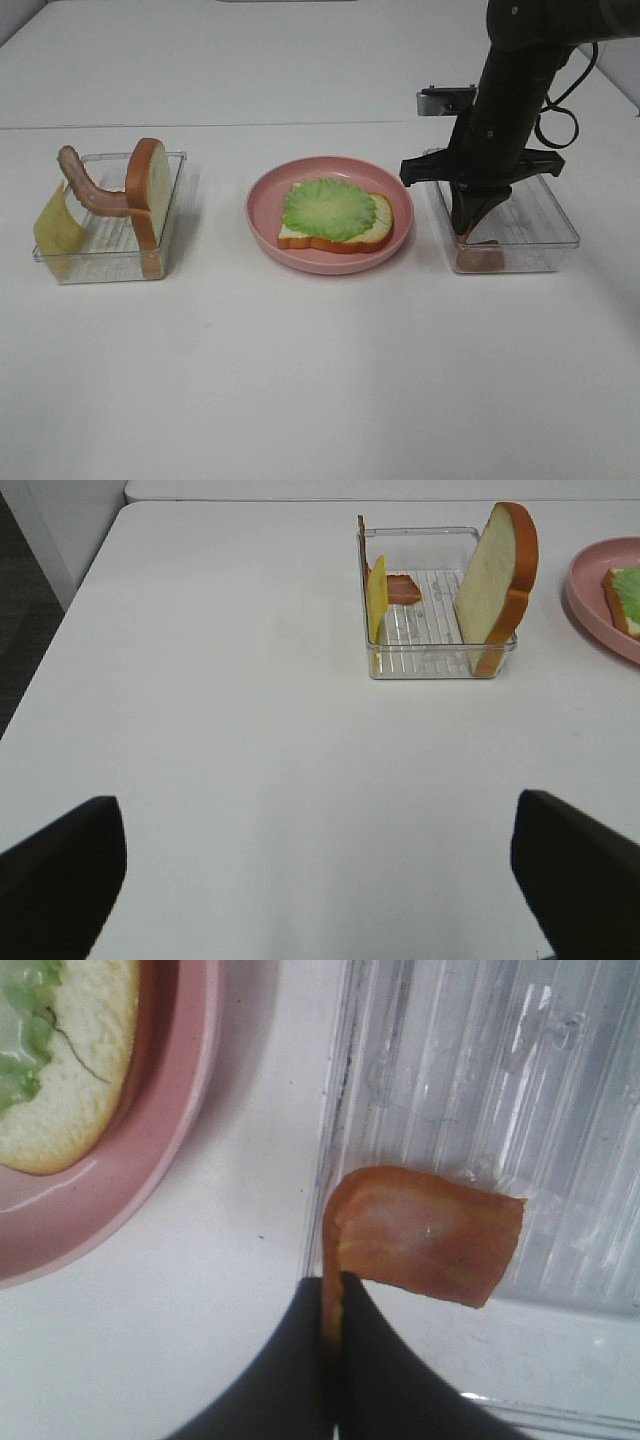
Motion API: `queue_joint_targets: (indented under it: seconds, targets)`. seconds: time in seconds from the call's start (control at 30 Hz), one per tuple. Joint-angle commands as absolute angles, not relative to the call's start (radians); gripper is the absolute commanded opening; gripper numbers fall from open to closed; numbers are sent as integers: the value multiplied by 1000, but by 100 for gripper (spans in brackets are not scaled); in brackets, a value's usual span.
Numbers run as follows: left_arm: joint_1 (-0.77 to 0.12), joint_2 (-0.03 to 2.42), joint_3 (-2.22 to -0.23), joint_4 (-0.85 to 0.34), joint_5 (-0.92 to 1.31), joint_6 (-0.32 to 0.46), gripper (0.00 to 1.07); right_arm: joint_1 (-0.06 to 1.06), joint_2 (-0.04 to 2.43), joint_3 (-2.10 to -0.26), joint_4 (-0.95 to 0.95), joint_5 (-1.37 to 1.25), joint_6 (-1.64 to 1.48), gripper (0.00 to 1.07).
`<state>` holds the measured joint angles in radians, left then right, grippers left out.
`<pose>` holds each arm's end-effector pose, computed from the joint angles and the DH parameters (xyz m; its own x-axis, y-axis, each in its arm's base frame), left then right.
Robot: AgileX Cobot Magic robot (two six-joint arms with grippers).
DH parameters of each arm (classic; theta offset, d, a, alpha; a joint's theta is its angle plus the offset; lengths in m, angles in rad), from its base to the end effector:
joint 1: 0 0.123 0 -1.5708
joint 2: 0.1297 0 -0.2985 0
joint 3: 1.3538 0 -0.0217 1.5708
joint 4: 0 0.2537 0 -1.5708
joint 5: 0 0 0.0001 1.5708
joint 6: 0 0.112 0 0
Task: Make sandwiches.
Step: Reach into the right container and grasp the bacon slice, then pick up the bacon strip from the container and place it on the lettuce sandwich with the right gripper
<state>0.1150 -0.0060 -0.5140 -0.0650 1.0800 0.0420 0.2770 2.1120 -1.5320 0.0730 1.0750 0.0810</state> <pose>0.0000 -0.0065 0.2715 -0.4522 -0.0409 -0.8910 -0.0587 0.9981 -0.0159 0.4018 0.1217 0.1442 -0.9870 -0.1608 0.0032 -0.1602 0.9850 0.0642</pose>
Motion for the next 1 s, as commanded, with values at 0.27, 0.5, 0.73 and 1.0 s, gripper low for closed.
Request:
queue_joint_targets:
  seconds: [0.27,0.5,0.73,1.0]
  targets:
    - [110,-18,-515,-62,1077,43,101,273,1960,-1556,101,1079,85,0]
    - [110,-18,-515,-62,1077,43,101,284,1900,-1694,278,1078,50,0]
    - [110,-18,-515,-62,1077,43,101,329,1907,-1737,466,1003,-36,0]
    - [110,-18,-515,-62,1077,43,101,415,1983,-1738,557,948,-108,0]
